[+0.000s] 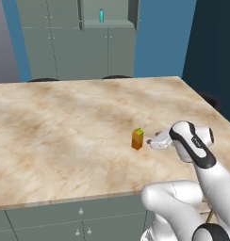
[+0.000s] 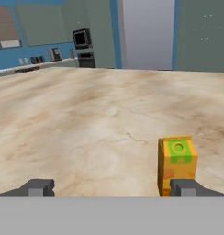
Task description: Pick the water bottle, boxed drink from the counter and place them in the open cabinet.
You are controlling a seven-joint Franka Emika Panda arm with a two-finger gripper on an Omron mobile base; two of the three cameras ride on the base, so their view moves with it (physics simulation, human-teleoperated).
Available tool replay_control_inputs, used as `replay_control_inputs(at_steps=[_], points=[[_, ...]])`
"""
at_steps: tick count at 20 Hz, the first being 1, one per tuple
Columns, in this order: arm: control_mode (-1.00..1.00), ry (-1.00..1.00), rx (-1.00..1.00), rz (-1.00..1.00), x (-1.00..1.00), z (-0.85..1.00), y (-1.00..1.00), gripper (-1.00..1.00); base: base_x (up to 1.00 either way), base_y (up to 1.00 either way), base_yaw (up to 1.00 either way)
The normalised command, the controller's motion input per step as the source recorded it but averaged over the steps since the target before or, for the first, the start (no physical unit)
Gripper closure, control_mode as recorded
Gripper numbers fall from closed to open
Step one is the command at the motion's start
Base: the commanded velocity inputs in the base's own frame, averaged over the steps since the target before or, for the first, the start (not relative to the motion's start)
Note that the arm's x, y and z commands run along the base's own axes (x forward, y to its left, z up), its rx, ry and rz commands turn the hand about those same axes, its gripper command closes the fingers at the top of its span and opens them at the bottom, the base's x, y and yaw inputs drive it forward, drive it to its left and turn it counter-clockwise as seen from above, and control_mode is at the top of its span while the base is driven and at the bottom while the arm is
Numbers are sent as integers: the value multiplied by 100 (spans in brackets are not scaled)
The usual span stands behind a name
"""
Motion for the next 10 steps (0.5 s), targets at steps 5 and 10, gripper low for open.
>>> replay_control_inputs(at_steps=[5,10], points=[[-100,0,0,-8,13,-20,10,-100,0,0,0],[-100,0,0,-7,22,-26,9,-100,0,0,0]])
